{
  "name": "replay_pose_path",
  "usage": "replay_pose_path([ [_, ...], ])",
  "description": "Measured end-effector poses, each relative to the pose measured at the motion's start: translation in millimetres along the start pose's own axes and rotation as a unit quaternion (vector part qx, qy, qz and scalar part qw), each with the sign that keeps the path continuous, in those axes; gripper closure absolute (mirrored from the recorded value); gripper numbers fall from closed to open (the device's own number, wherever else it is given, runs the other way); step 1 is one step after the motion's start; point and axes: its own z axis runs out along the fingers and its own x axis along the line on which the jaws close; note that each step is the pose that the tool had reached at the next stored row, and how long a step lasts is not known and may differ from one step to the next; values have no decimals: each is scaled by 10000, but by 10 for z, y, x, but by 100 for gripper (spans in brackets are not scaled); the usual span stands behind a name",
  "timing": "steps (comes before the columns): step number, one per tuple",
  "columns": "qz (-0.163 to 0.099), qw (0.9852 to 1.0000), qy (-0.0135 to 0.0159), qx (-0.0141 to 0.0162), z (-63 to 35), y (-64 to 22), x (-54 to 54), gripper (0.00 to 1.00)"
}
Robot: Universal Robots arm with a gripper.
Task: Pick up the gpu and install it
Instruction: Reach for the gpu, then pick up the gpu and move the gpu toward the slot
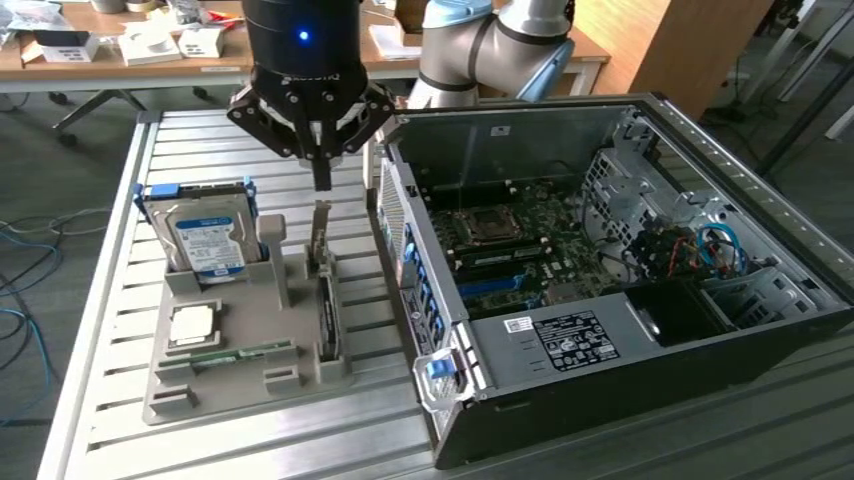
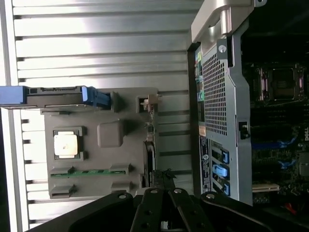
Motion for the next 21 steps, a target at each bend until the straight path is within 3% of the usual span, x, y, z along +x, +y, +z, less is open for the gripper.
replay_pose_path([
  [10,0,10000,0,0,-6,-172,56,89],
  [21,0,10000,0,1,-5,-178,56,89],
])
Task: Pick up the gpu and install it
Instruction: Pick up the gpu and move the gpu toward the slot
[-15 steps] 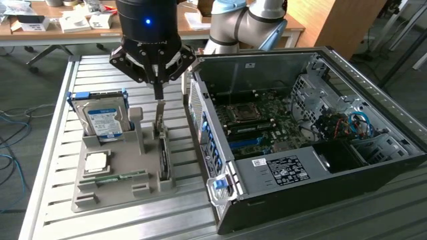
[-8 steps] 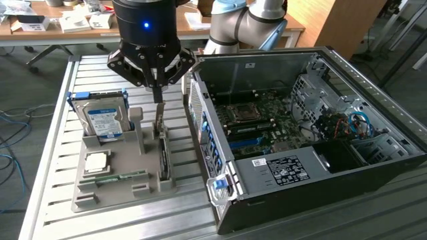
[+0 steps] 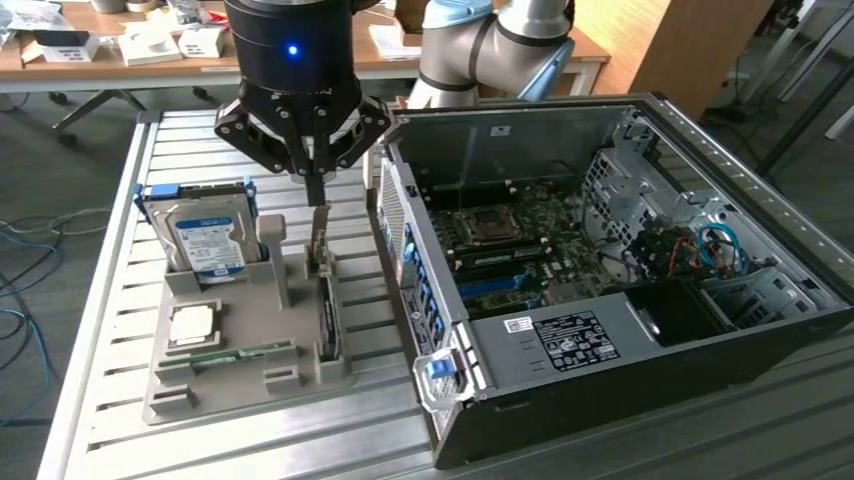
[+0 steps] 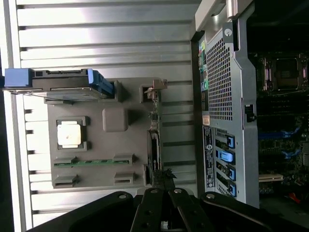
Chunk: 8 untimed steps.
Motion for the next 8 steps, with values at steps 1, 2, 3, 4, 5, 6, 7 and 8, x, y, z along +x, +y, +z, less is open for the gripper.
replay_pose_path([
  [1,0,10000,0,0,0,0,0,89],
  [2,0,10000,0,0,0,0,0,89],
  [3,0,10000,0,0,0,0,0,89],
  [4,0,10000,0,0,0,0,0,89],
  [5,0,10000,0,0,0,0,0,89],
  [6,0,10000,0,0,0,0,0,84],
  [7,0,10000,0,0,0,0,0,77],
  [8,0,10000,0,0,0,0,0,71],
])
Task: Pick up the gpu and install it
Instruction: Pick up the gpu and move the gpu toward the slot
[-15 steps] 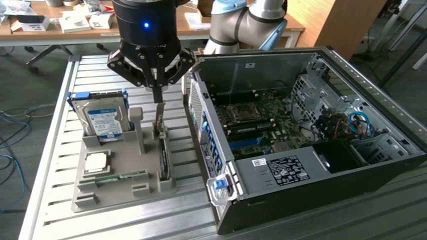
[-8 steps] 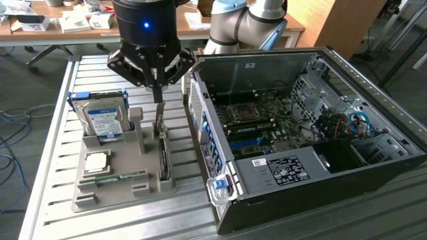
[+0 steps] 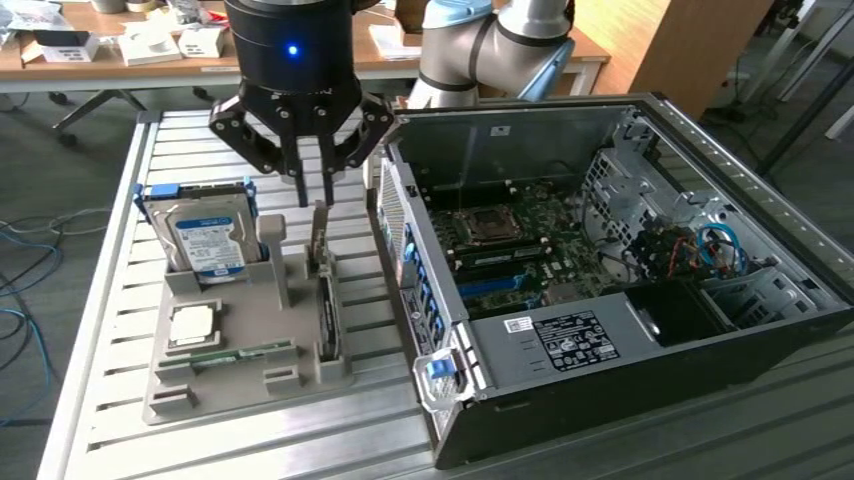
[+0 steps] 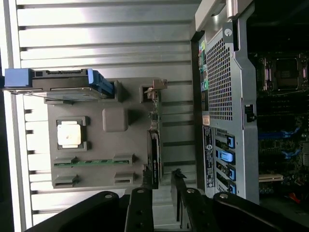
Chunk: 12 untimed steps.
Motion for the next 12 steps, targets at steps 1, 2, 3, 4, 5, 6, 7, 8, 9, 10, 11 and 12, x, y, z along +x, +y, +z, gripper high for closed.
replay_pose_path([
  [1,0,10000,0,0,0,0,0,65],
  [2,0,10000,0,0,0,0,0,65],
  [3,0,10000,0,0,0,0,0,59],
  [4,0,10000,0,0,0,0,0,53],
  [5,0,10000,0,0,0,0,0,53],
  [6,0,10000,0,0,0,0,0,53],
  [7,0,10000,0,0,0,0,0,47],
  [8,0,10000,0,-3,6,0,1,47],
  [9,0,10000,1,-26,18,-2,0,47],
  [10,1,10000,3,-45,31,-2,1,47],
  [11,3,10000,4,-57,45,-2,2,47],
  [12,4,10000,4,-67,61,-2,2,47],
])
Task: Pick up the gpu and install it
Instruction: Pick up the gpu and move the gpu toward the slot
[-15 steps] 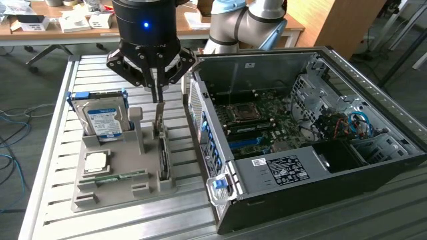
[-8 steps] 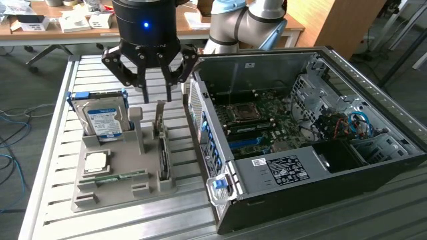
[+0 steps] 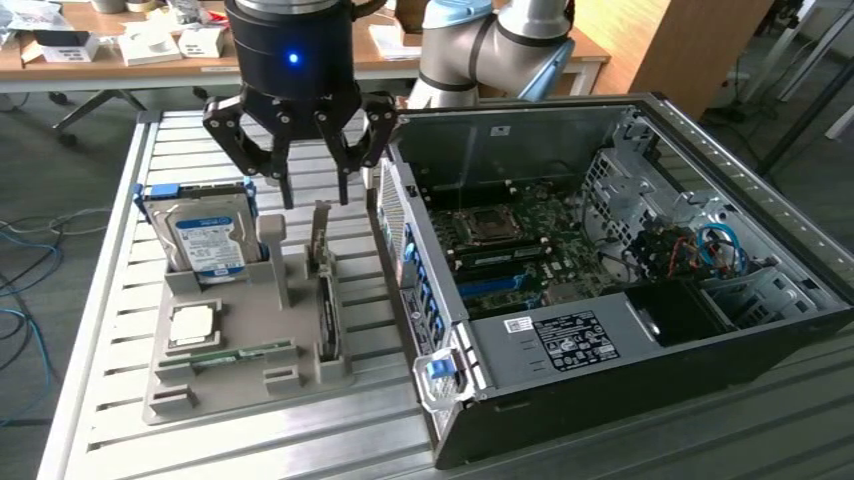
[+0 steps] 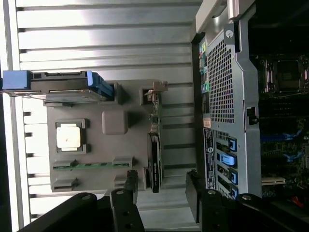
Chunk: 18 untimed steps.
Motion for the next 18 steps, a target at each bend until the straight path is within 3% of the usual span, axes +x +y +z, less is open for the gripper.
replay_pose_path([
  [5,2,10000,3,-28,83,-5,2,47],
  [18,3,10000,17,-36,303,-18,8,47],
])
